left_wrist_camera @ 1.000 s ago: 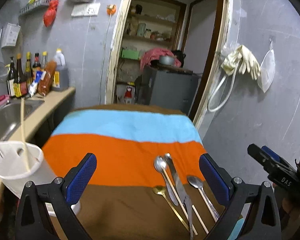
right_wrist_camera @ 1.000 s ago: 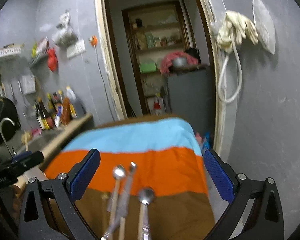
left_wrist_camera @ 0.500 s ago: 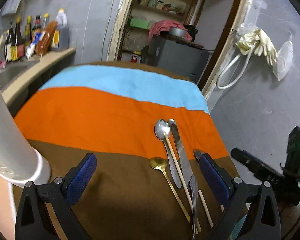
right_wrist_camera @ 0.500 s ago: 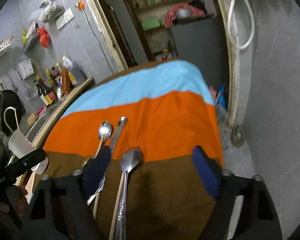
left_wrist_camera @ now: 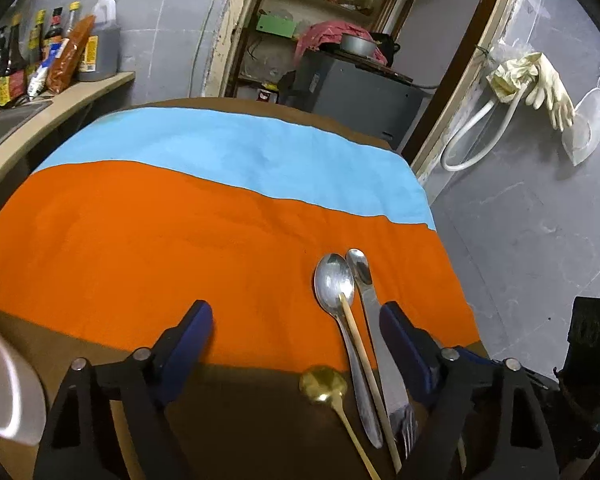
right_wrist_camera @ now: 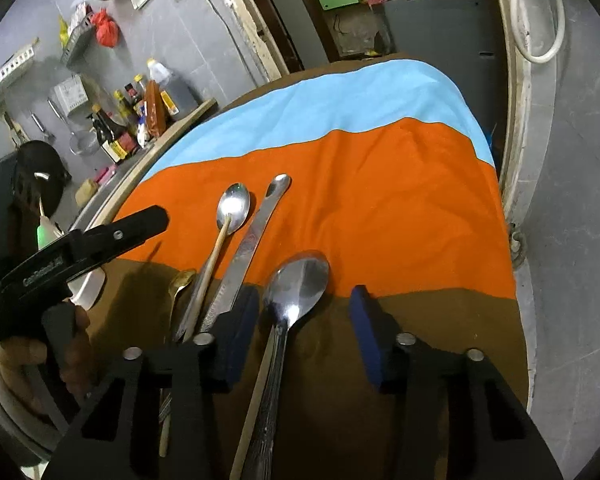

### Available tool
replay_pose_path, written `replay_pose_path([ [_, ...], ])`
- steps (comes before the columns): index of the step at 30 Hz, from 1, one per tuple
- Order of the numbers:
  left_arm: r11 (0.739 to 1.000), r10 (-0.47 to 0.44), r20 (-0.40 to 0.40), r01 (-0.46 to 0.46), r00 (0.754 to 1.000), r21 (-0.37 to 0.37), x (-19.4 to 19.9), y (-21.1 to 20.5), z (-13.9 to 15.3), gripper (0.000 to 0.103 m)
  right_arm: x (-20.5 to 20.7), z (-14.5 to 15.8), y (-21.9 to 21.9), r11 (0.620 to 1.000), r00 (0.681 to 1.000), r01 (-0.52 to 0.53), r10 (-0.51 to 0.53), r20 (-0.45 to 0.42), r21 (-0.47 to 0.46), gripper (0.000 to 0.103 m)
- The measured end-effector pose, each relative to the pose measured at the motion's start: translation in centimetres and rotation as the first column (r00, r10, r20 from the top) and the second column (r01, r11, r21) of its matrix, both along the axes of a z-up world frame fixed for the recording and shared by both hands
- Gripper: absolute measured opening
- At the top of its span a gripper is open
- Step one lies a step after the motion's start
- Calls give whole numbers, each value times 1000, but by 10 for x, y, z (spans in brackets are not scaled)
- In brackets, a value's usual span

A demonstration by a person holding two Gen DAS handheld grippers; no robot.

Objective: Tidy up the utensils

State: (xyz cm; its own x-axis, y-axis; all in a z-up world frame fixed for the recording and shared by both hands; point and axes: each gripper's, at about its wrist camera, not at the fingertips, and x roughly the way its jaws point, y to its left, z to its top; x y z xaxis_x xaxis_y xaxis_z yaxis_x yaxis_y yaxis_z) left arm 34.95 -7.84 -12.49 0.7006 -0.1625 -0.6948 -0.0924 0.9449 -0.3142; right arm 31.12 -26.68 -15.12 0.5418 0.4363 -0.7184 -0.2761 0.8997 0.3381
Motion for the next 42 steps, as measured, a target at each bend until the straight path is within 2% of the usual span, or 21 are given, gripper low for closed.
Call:
replay_pose_path([
  [4,999,-24,-29,23,999,-30,14,1,-8,68,10,-1,7,1000,1000,-17,17,-24,9,20],
  [8,997,-55,-51,52,997,-58,30,3,-15,56,19,-1,11,999,999,-34,35,-27,8,15],
  [10,995,-75,-54,72,996,-64,38,3,-16,52,25,-1,10,999,999,-35,36,-30,18,14],
  [17,987,-137,-85,128,987,-100,65,-2,-23,28,45,0,5,997,999,-38,41,-36,64,8],
  [20,981,-166,-97,154,981,-120,74,-4,-27,27,53,-1,5,996,998,-42,46,-53,75,8],
  [22,978,-178,-103,164,979,-129,78,-6,-28,23,58,-2,5,996,997,-46,51,-60,79,8],
  [23,978,-179,-107,165,978,-128,79,-5,-29,16,61,-2,5,995,996,-49,54,-66,82,8],
  [25,978,-182,-123,166,976,-127,81,-6,-30,9,64,-4,4,995,995,-47,55,-80,92,8],
  [29,977,-179,-121,163,976,-136,79,-4,-29,4,71,-6,3,993,994,-39,50,-94,111,8],
  [33,982,-167,-84,157,982,-109,69,-5,-18,2,72,-2,3,990,996,-25,37,-84,136,6],
  [38,990,-136,-19,135,990,-43,52,-5,5,2,68,15,6,984,1000,-11,15,-26,180,3],
  [42,994,-104,48,105,993,-22,33,1,28,2,63,33,10,976,999,-11,4,35,216,3],
])
